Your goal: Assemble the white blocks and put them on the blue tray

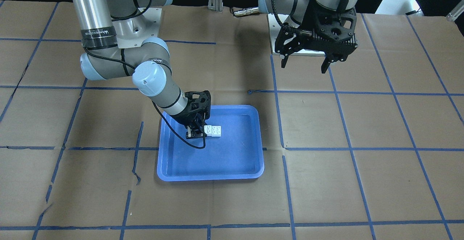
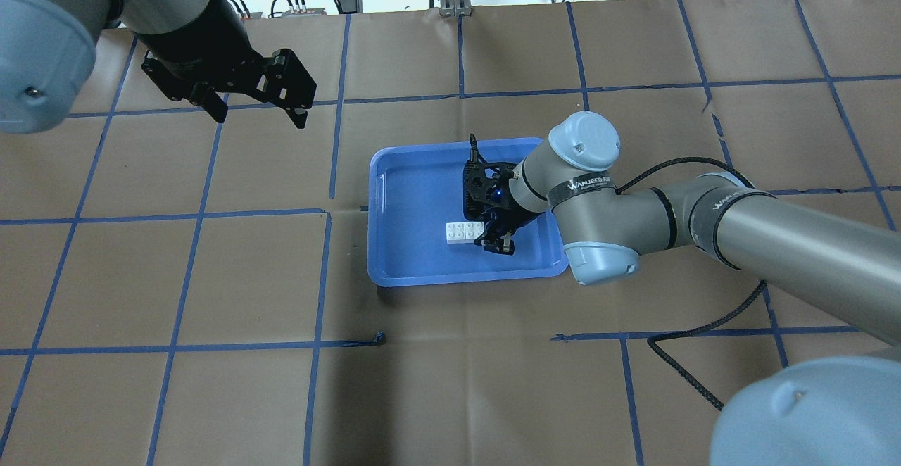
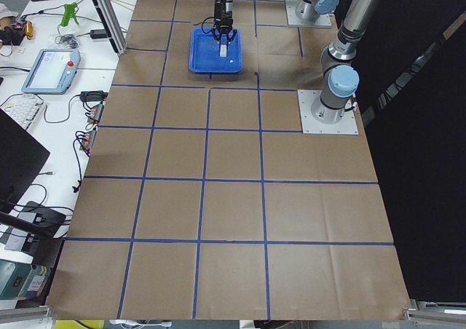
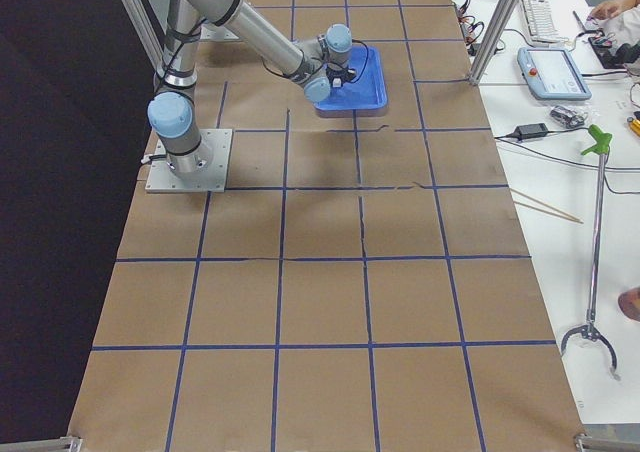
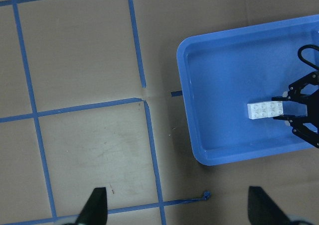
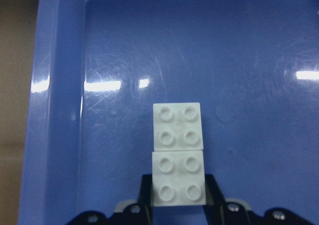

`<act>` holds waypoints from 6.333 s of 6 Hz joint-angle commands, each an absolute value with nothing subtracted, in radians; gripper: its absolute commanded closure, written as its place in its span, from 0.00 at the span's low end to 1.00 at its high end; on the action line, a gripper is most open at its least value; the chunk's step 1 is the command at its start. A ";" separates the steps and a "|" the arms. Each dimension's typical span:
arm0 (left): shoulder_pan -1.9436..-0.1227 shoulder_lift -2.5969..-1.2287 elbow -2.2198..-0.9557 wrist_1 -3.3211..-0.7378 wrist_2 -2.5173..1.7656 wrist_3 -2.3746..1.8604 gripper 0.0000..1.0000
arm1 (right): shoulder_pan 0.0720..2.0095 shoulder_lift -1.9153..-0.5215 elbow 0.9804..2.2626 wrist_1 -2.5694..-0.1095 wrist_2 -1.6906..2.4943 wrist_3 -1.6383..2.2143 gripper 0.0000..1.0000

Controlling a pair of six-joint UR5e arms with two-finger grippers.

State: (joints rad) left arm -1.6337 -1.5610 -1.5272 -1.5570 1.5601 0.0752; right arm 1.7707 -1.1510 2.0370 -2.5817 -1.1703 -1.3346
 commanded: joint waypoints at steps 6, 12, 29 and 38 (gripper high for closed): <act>-1.634 -1.560 -1.528 -1.559 1.560 0.075 0.01 | 1.773 -1.149 2.046 -2.595 -1.166 -1.335 0.67; -1.632 -1.560 -1.526 -1.559 1.560 0.075 0.01 | 1.773 -1.149 2.046 -2.602 -1.167 -1.332 0.66; -1.615 -1.559 -1.523 -1.559 1.560 0.075 0.01 | 1.715 -1.350 1.645 -1.868 -1.451 -0.710 0.00; -1.614 -1.552 -1.525 -1.560 1.560 0.075 0.01 | 1.574 -1.555 1.428 -1.373 -1.585 -0.045 0.00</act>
